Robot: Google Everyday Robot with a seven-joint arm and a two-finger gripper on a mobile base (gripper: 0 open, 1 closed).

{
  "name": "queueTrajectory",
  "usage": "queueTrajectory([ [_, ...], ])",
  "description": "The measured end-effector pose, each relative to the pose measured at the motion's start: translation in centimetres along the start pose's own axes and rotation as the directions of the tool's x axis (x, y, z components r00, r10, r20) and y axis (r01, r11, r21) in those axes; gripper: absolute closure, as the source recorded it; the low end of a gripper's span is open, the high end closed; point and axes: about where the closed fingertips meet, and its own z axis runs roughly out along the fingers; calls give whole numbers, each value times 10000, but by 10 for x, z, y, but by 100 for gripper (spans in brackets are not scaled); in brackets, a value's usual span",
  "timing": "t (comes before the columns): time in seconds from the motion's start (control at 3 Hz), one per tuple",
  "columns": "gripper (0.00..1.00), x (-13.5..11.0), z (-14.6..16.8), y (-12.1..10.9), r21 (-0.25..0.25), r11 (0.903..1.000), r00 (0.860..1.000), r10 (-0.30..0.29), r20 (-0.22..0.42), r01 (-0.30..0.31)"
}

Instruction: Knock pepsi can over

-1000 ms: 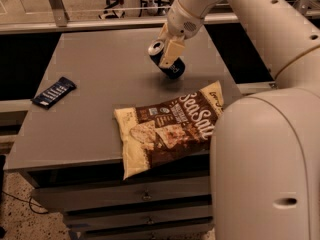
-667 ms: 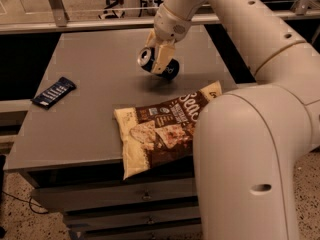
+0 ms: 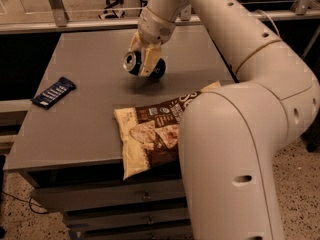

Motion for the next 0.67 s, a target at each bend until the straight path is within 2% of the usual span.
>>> queueTrajectory([
  [0.33, 13, -9, 11, -2, -190, 9994, 9995, -304, 110, 306],
  [0.67, 0, -14, 19, 1, -373, 9982, 9988, -473, 149, 479],
])
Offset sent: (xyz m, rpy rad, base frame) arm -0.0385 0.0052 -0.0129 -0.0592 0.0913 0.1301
